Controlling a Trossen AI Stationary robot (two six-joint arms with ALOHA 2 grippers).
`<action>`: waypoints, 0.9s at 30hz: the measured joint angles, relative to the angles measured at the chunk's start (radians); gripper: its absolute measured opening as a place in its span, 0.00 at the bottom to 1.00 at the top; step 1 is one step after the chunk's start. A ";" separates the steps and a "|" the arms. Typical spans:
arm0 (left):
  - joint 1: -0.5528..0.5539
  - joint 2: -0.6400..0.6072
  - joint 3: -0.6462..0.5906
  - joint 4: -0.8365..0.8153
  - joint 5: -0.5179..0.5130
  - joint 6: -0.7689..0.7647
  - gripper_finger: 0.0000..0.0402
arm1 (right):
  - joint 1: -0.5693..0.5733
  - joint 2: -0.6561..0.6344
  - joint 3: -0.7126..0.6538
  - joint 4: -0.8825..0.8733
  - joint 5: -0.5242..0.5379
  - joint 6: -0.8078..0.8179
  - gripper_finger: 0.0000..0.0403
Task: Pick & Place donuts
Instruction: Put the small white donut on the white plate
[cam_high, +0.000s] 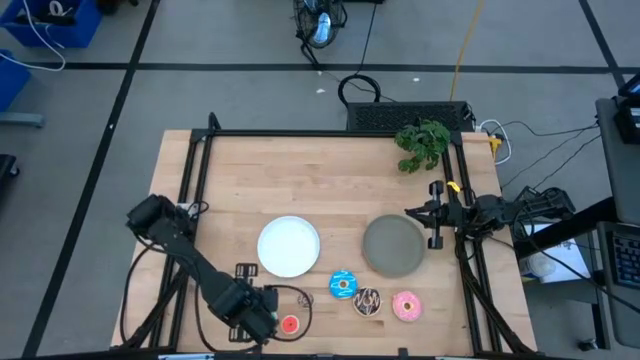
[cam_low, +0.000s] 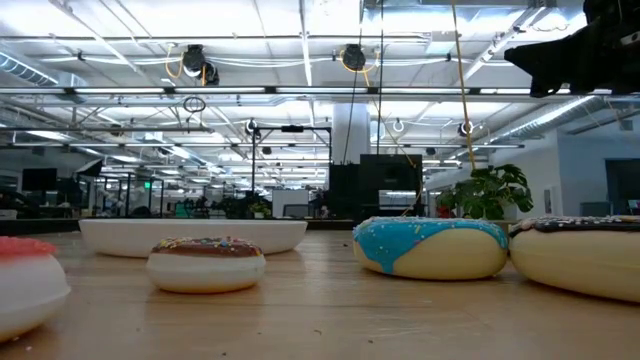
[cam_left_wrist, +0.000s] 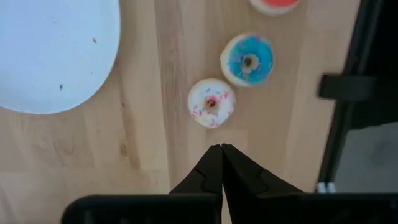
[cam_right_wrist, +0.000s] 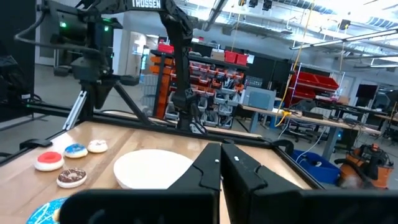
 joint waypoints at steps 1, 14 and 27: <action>0.000 0.002 0.000 0.000 -0.006 0.002 0.06 | 0.000 0.000 0.000 0.000 0.000 0.001 0.00; -0.007 0.002 0.000 0.004 -0.098 0.016 0.38 | 0.000 0.000 0.000 0.000 0.000 0.057 0.00; -0.042 0.002 0.000 0.099 -0.150 0.048 0.66 | 0.000 0.000 0.000 0.000 0.000 0.057 0.00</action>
